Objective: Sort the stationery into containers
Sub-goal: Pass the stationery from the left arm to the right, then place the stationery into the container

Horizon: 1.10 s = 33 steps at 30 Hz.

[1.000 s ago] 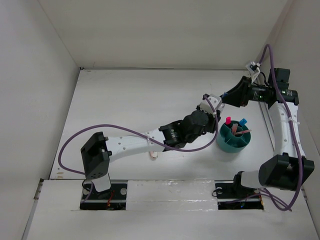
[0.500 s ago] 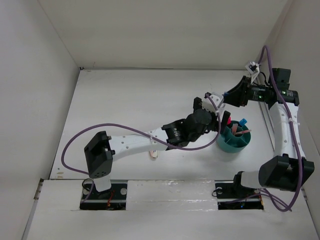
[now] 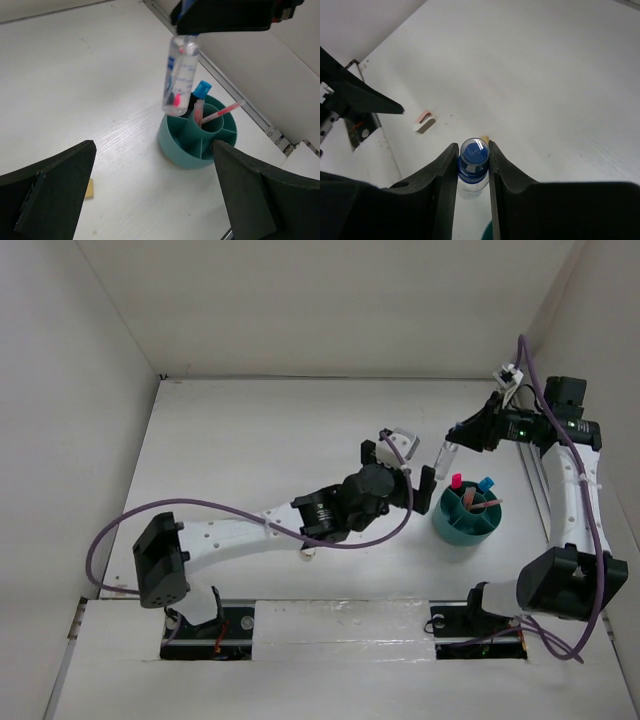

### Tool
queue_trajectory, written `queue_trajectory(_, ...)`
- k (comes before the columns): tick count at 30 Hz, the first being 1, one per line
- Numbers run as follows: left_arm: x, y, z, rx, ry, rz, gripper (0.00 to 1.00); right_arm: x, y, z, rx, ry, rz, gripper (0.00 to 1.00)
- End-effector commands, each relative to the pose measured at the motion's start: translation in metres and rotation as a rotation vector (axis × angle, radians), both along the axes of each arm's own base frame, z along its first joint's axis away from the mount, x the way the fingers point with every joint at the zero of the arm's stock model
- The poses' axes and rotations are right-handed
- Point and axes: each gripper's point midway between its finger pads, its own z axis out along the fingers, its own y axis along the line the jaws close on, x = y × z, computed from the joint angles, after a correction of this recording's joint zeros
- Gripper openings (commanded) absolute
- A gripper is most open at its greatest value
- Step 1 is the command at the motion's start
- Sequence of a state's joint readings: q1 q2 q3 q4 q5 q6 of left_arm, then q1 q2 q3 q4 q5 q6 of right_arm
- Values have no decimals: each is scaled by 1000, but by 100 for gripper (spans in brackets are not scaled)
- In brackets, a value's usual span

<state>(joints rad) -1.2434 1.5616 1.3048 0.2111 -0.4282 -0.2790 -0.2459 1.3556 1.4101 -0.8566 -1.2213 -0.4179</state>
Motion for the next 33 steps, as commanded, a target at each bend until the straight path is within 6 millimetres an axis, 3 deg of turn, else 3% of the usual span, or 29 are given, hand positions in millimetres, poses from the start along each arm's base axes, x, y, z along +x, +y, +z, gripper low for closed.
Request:
queue_trajectory(1, -6, 31, 13, -51, 44, 60, 100, 8, -23, 20, -69, -137, -65, 0)
queue_trajectory(3, -5, 52, 11, -65, 84, 137, 100, 10, -35, 21, -100, -153, -114, 0)
queue_trajectory(4, -6, 64, -4, -13, 114, 168, 100, 9, -48, 24, -116, -163, -161, 0)
queue_trajectory(8, -9, 102, -21, 12, 170, 271, 100, 11, -94, 32, -201, -191, -336, 0)
queue_trajectory(9, -11, 111, -34, 32, 183, 287, 100, 12, -101, 34, -214, -195, -362, 0)
queue_trajectory(10, -14, 120, -29, 8, 189, 289, 100, 13, -109, 35, -243, -204, -397, 0)
queue_trajectory(17, -26, 163, -60, 28, 272, 376, 100, 12, -148, 50, -313, -233, -590, 0)
queue_trajectory(18, -28, 170, -72, 68, 286, 387, 100, 11, -158, 49, -322, -227, -623, 0)
queue_trajectory(20, -28, 178, -81, 87, 295, 423, 100, 5, -161, 52, -334, -235, -646, 0)
queue_trajectory(25, -30, 191, -99, 141, 304, 457, 100, -11, -191, 29, -351, -168, -767, 0)
queue_trajectory(30, -27, 191, -103, 134, 296, 450, 100, -14, -192, -10, -365, -70, -729, 0)
queue_trajectory(33, -26, 188, -102, 120, 289, 444, 100, -18, -177, -27, -330, -89, -620, 0)
